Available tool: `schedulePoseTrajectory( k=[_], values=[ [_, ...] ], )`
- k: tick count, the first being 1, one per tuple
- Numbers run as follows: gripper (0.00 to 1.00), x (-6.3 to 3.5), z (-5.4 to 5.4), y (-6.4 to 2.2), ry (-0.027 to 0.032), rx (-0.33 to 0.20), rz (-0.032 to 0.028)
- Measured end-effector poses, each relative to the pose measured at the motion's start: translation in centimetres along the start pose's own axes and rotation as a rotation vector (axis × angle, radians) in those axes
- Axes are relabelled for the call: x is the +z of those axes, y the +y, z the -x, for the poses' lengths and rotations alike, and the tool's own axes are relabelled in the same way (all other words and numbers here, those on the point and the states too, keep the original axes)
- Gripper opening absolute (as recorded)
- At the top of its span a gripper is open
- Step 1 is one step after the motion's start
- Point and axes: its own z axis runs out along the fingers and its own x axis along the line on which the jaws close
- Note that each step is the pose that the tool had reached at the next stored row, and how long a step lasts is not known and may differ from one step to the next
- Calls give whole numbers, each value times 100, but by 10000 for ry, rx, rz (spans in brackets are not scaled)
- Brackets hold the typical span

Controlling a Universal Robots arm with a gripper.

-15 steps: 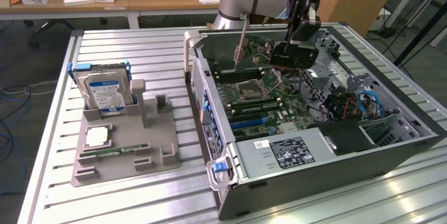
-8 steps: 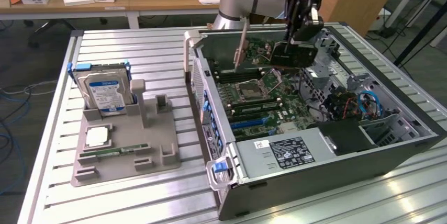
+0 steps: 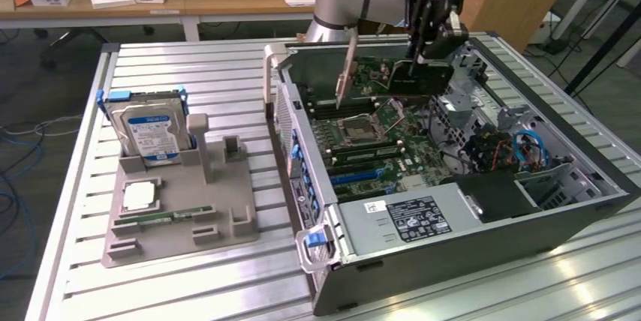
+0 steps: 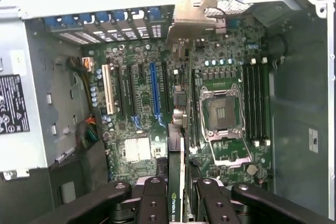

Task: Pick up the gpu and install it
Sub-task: 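Insert the gpu into the slot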

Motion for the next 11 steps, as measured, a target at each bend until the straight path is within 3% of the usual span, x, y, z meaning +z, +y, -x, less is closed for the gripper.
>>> schedulePoseTrajectory(
  k=[8, 11],
  values=[
    [26, 2, 0, 0, -47, -1110, 17],
    [26, 2, 0, 0, -51, -1221, 18]
  ],
)
